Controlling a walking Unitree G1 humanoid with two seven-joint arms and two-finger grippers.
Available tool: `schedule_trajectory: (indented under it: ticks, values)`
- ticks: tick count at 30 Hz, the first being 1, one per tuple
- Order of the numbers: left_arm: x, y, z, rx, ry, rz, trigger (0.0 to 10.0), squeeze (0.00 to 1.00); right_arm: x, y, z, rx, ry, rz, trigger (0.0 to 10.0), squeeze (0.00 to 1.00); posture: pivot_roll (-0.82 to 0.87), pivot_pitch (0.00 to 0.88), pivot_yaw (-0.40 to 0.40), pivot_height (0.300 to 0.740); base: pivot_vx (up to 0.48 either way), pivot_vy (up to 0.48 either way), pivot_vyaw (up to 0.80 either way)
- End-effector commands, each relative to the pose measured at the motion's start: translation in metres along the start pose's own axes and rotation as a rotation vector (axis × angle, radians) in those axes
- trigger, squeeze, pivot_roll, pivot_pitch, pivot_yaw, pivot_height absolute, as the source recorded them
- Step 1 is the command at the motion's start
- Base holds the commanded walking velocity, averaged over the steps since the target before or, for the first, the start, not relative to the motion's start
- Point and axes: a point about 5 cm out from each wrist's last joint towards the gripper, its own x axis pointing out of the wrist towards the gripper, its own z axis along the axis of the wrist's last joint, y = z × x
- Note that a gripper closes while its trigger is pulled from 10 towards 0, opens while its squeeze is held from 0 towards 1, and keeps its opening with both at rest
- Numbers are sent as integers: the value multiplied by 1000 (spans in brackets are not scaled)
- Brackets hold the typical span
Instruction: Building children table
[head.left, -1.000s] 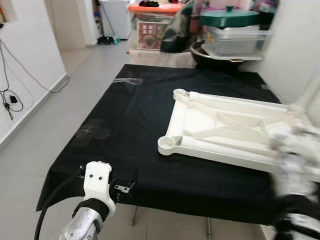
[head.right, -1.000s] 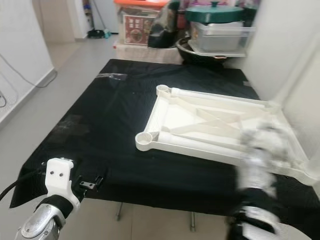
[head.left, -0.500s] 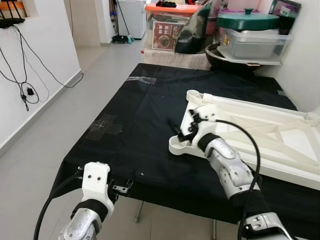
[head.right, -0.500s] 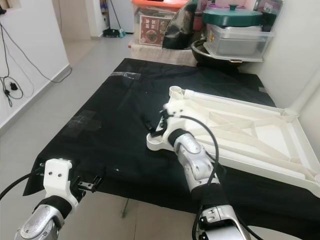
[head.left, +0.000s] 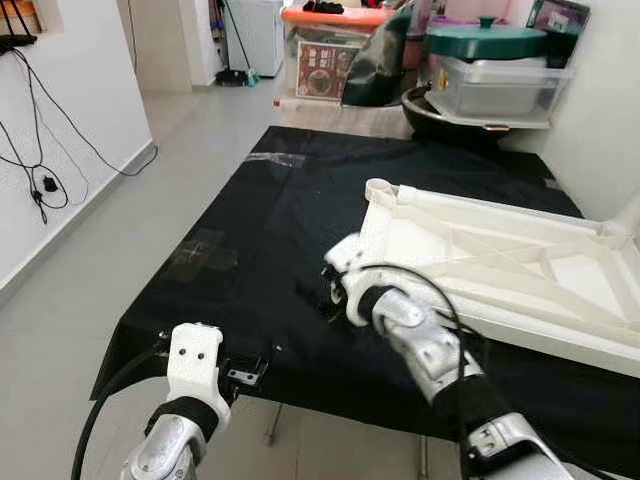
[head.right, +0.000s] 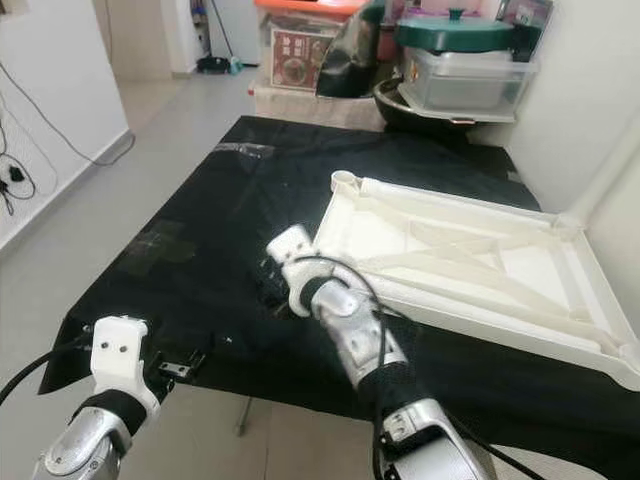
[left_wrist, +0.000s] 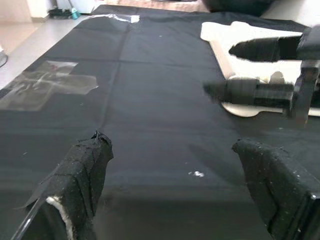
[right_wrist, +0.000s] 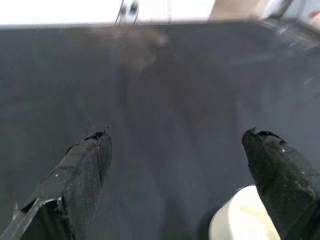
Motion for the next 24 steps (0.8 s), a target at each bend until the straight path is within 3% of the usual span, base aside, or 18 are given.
schedule_trajectory:
  ticks: [1,4,8,15,21,24]
  values:
    - [2,-1,-2,4,6,1,10000,0,5,1,-6,-30,59,33,10000,0,152,0,-84,740,0,0,0]
    - [2,-1,-2,6,5,3,10000,0,8,0,-12,-52,110,49,10000,0,158,0,-88,740,0,0,0]
    - [3,-1,-2,10,3,7,10000,0,11,-13,-19,-81,206,-24,10000,0,167,0,-94,740,0,0,0]
    - [3,-1,-2,9,0,7,10000,0,8,-34,-12,-61,224,-117,10000,0,164,0,-94,740,0,0,0]
    - [3,-2,-2,5,1,0,10000,0,5,-38,-19,-57,253,-111,10000,0,160,0,-93,740,0,0,0]
    - [3,-3,-2,3,2,-2,10000,0,5,-31,-28,-74,286,-31,10000,0,156,0,-93,740,0,0,0]
